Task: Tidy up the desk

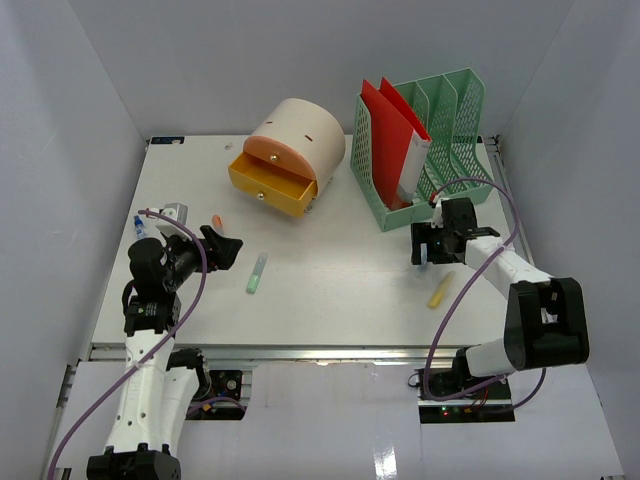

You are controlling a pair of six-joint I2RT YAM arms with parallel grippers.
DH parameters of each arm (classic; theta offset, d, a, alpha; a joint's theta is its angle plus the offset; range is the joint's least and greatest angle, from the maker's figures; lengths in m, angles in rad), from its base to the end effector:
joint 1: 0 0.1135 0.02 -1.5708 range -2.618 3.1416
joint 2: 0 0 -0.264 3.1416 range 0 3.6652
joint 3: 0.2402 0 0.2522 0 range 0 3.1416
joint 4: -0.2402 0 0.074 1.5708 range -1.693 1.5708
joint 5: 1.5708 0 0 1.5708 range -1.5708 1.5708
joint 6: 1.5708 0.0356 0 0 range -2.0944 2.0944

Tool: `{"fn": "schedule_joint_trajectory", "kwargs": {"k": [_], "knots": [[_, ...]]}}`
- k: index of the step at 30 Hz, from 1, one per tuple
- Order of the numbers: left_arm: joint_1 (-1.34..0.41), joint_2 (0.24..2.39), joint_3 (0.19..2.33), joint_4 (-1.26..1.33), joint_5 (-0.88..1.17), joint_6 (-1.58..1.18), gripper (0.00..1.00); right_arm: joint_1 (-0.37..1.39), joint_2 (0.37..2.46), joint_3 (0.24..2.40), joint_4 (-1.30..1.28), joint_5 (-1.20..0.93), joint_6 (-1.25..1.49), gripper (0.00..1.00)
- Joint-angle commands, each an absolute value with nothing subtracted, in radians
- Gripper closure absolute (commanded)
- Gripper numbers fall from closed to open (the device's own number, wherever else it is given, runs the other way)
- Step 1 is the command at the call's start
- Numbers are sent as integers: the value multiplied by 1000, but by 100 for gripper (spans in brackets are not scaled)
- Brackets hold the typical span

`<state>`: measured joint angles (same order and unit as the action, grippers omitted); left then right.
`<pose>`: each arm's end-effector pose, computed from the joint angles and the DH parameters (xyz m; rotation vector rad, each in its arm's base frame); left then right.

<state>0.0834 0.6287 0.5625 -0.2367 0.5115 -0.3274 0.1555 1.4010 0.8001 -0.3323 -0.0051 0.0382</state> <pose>0.1560 -0.0044 0.2811 -0.0292 1.8834 -0.6456 0.2732 0.0430 0.1966 -0.1490 2.5017 0.0863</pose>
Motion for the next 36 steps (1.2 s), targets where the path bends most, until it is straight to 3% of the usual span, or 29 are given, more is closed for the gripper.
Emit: {"fn": "schedule_joint_trajectory", "kwargs": {"k": [1,15,19,25,36], "knots": [[86,617,561,-249,508,-314,2,158,1429,803,-283,44,62,10],[87,627,563,-249,509,-314,2,173,1551,833,-251,72,51,35],[87,630,561,-249,511,-314,2,173,1554,829,-241,77,42,49],[87,632,561,-249,512,-314,2,173,1561,813,-230,60,13,58],[87,636,561,-247,524,-314,2,178,1454,776,-205,-13,-151,89]]}}
